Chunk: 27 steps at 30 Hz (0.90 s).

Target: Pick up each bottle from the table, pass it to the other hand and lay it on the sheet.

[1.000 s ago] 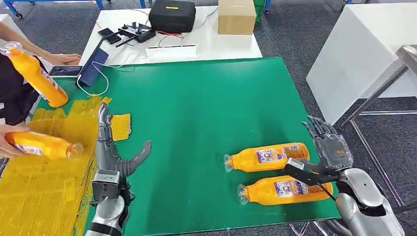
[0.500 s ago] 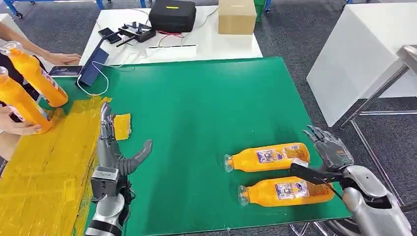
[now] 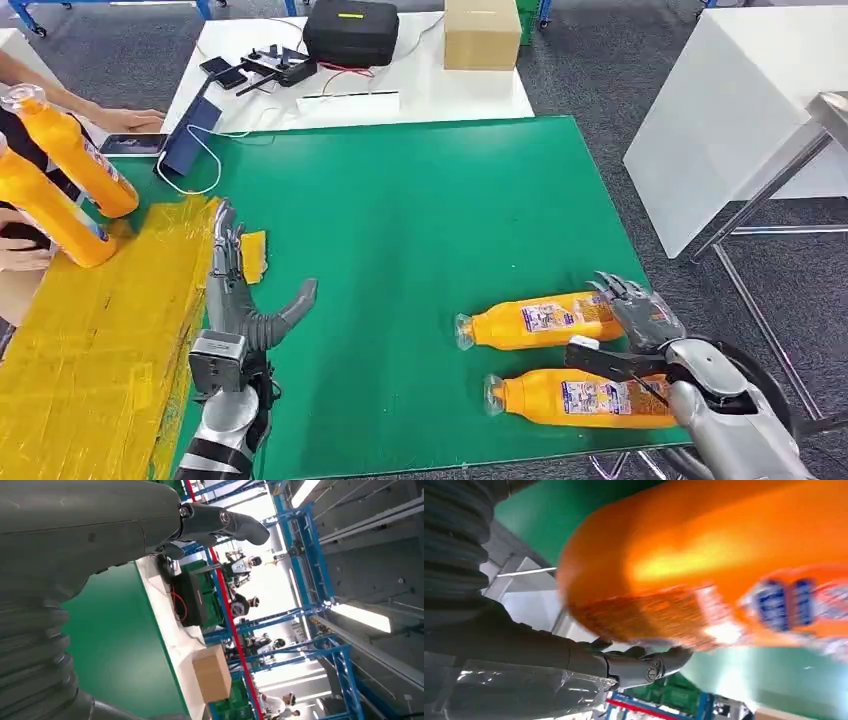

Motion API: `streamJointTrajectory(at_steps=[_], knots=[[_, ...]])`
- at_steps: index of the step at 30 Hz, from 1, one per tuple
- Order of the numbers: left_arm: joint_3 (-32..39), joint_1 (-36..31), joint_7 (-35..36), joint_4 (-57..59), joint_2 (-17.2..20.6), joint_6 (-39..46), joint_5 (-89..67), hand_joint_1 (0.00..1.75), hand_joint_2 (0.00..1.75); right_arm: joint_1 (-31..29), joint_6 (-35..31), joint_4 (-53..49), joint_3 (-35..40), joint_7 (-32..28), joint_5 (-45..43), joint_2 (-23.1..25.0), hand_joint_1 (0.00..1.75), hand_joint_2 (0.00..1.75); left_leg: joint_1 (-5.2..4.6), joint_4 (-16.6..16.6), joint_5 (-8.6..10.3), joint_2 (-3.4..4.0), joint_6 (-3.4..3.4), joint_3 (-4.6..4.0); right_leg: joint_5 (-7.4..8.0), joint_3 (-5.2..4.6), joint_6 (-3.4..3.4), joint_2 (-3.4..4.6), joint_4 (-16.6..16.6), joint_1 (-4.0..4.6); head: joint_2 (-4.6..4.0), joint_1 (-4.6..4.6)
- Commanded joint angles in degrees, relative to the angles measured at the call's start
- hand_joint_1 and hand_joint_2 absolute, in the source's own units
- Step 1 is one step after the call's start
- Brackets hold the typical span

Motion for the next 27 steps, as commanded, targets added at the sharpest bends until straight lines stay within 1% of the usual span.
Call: streamJointTrajectory(at_steps=[1, 2, 4, 8, 11, 15, 17, 18, 19, 20, 21, 22, 24, 25, 26, 27], knots=[[-1.0, -2.3, -1.0, 4.2, 0.7, -0.6, 0.4, 0.00, 1.75, -7.2, -4.6, 11.2, 8.2, 0.9, 4.4, 6.8, 0.00, 1.75, 0.10, -0.1, -0.08, 0.20, -0.08, 0.25, 0.02, 0.21, -0.05, 0.26, -0.1, 0.09, 0.00, -0.02], [-1.0, -2.3, -1.0, 4.2, 0.6, -0.6, 0.4, 0.00, 1.75, -7.5, -4.8, 11.5, 8.5, 1.0, 4.6, 7.2, 0.00, 1.75, 0.15, -0.1, -0.13, 0.23, -0.13, 0.39, -0.01, 0.34, -0.07, 0.33, -0.1, 0.12, 0.00, 0.00], [-1.0, -2.3, -1.0, 4.2, 0.6, -0.6, 0.4, 0.00, 1.75, -7.5, -4.8, 11.5, 8.5, 1.0, 4.6, 7.2, 0.00, 1.75, 0.15, 0.0, -0.13, 0.19, -0.14, 0.40, -0.02, 0.35, -0.09, 0.31, -0.1, 0.13, 0.00, -0.04], [-1.0, -2.3, -1.0, 4.2, 0.7, -0.7, 0.4, 0.00, 1.75, -7.4, -4.8, 11.5, 8.4, 1.0, 4.6, 6.8, 0.00, 1.75, 0.08, 0.0, -0.04, -0.01, -0.09, 0.27, -0.02, 0.24, -0.05, 0.10, -0.1, 0.07, 0.00, -0.02], [-1.0, -2.3, -1.0, 4.2, 0.6, -0.7, 0.4, 0.00, 1.75, -7.4, -5.6, 11.4, 8.6, 0.9, 5.1, 6.9, 0.00, 1.75, 0.11, 0.0, -0.10, 0.06, -0.11, 0.39, -0.04, 0.35, -0.06, 0.19, -0.1, 0.09, 0.00, 0.00], [-0.7, -2.2, -0.9, 4.1, 0.3, -0.8, 0.5, 0.00, 1.75, -9.7, -10.1, 14.0, 11.0, 3.8, 10.1, 9.8, 0.00, 1.75, 0.13, 0.0, -0.10, 0.14, -0.12, 0.42, -0.01, 0.36, -0.07, 0.27, -0.1, 0.11, 0.00, -0.02], [-0.5, -2.3, -0.8, 4.3, 0.1, -0.9, 0.5, 0.00, 1.75, -10.6, -10.6, 15.1, 11.8, 4.6, 11.9, 11.1, 0.00, 1.75, 0.15, 0.0, -0.11, 0.22, -0.14, 0.46, 0.00, 0.38, -0.09, 0.37, -0.1, 0.13, 0.00, 0.00], [-0.5, -2.4, -0.7, 4.4, 0.1, -0.9, 0.5, 0.00, 1.75, -11.2, -10.6, 15.8, 12.4, 5.2, 12.7, 11.4, 0.00, 1.75, 0.09, 0.0, -0.05, 0.20, -0.10, 0.36, 0.02, 0.28, -0.07, 0.29, -0.1, 0.07, 0.00, 0.00], [-0.5, -2.4, -0.7, 4.5, 0.0, -0.9, 0.5, 0.00, 1.75, -11.7, -10.4, 16.7, 13.1, 5.8, 13.7, 11.7, 0.00, 1.75, 0.13, 0.0, -0.10, 0.23, -0.14, 0.43, 0.01, 0.34, -0.08, 0.36, -0.1, 0.11, 0.00, -0.04], [-0.5, -2.5, -0.7, 4.6, 0.0, -0.9, 0.5, 0.00, 1.75, -12.3, -9.8, 18.1, 13.5, 5.8, 14.4, 12.2, 0.00, 1.75, 0.08, 0.0, -0.04, 0.17, -0.09, 0.35, 0.02, 0.25, -0.06, 0.26, -0.1, 0.07, 0.00, -0.02], [-0.5, -2.5, -0.7, 4.8, 0.0, -1.0, 0.5, 0.00, 1.75, -12.7, -9.2, 19.1, 13.9, 5.7, 14.6, 12.3, 0.00, 1.75, 0.20, 0.0, -0.16, 0.20, -0.20, 0.55, -0.04, 0.45, -0.13, 0.39, -0.1, 0.18, 0.00, -0.02], [-0.6, -2.7, -0.7, 5.1, 0.0, -1.1, 0.5, 0.00, 1.75, -13.3, -7.8, 20.8, 14.6, 5.3, 14.5, 12.2, 0.00, 1.75, 0.10, 0.0, -0.04, 0.12, -0.10, 0.40, 0.01, 0.31, -0.06, 0.24, -0.1, 0.09, 0.00, -0.02], [-0.8, -2.8, -0.6, 5.6, 0.1, -1.1, 0.7, 0.00, 1.75, -14.8, -3.1, 24.3, 16.5, 4.5, 13.2, 11.1, 0.00, 1.75, 0.19, 0.0, -0.10, 0.10, -0.15, 0.54, -0.02, 0.47, -0.08, 0.28, -0.1, 0.18, 0.00, -0.02], [-1.0, -2.9, -0.5, 6.0, 0.2, -1.1, 0.9, 0.00, 1.75, -15.7, -0.4, 26.2, 17.5, 4.2, 12.5, 10.3, 1.50, 1.75, 0.11, 0.0, -0.05, 0.06, -0.09, 0.51, -0.01, 0.42, -0.05, 0.21, -0.1, 0.11, 0.00, -0.02], [-1.3, -3.2, -0.7, 6.8, 0.3, -0.9, 1.2, 0.00, 1.75, -16.9, 2.1, 28.5, 19.3, 3.3, 11.7, 9.0, 1.71, 1.75, 0.15, 0.0, -0.08, 0.03, -0.12, 0.59, -0.03, 0.53, -0.06, 0.21, -0.1, 0.14, 0.00, 0.00], [-1.4, -3.5, -0.8, 7.2, 0.3, -0.7, 1.4, 0.00, 1.75, -17.2, 2.6, 29.4, 19.7, 2.8, 11.3, 8.5, 1.75, 1.75, 0.18, 0.0, -0.09, -0.03, -0.13, 0.62, -0.04, 0.59, -0.06, 0.17, -0.1, 0.17, 0.00, -0.02]])
